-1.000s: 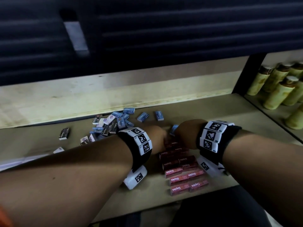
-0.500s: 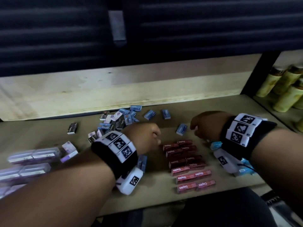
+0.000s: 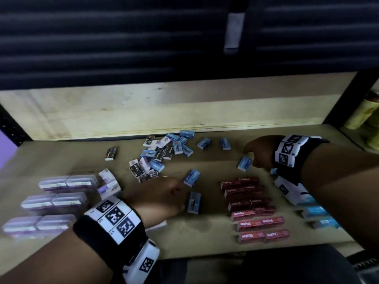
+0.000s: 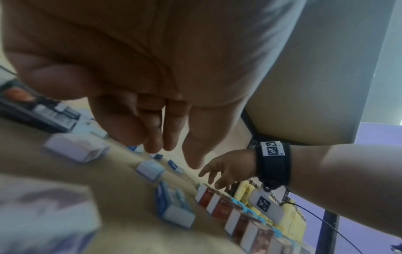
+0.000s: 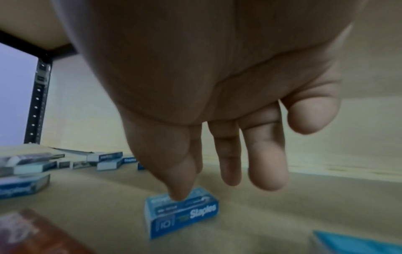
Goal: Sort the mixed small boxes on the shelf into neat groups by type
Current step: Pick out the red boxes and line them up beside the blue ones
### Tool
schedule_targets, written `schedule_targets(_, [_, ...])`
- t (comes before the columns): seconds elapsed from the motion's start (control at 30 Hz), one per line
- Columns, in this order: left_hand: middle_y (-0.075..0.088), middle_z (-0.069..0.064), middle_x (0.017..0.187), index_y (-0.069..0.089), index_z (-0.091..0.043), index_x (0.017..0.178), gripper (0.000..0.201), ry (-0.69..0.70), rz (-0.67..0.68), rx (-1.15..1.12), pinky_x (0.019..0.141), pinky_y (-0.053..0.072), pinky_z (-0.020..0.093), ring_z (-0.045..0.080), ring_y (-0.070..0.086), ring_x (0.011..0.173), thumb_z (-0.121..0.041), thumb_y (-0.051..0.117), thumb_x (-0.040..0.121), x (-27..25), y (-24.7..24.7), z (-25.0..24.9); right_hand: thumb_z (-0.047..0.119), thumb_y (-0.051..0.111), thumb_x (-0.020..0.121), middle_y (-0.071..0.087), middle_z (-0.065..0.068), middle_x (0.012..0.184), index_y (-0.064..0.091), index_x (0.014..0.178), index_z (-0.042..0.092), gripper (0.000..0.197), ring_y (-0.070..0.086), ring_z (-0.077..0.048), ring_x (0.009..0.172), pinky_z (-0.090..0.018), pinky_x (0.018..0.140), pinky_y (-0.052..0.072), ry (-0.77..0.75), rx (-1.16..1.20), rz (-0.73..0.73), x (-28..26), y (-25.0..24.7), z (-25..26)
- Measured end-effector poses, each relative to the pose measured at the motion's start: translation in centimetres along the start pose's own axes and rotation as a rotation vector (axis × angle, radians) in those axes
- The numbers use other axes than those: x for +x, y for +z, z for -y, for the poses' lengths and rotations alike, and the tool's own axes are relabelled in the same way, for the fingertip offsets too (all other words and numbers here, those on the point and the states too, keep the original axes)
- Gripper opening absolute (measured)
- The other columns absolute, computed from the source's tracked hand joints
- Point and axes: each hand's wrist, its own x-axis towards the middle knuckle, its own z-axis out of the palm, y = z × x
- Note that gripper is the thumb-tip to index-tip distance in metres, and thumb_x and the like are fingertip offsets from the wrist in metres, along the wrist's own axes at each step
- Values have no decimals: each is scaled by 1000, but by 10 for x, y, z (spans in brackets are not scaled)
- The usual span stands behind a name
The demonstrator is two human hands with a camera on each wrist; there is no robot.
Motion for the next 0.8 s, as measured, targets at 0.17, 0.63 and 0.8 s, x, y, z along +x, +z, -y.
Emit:
schedule_targets(0.17, [58,-15,75,49,-58,80,20,-78,-57,163,59,46,29,1,58,71,-48,56,65,-7,11,11,24,61,92,48,-4,148,32,154,26,68,55,-21,123,-24,87,43,-42,-58,41,19,6,12])
schedule_targets(0.63, [51,-25,72,44,-63,80,24,-118,-73,129,51,24,7,-7,48,65,-56,59,63,-13,14,13,17,61,92,65,-1,124,66,124,19,33,63,-19,106,-21,82,43,-122,-68,27,25,11,15])
schedule_targets(0.8, [47,-21,74,53,-45,97,33,-134,-114,187,55,20,4,1,46,74,-56,62,67,-13,16,12,15,58,93,68,-6,114,67,110,5,22,62,-21,91,-19,65,33,-143,-51,9,22,12,9])
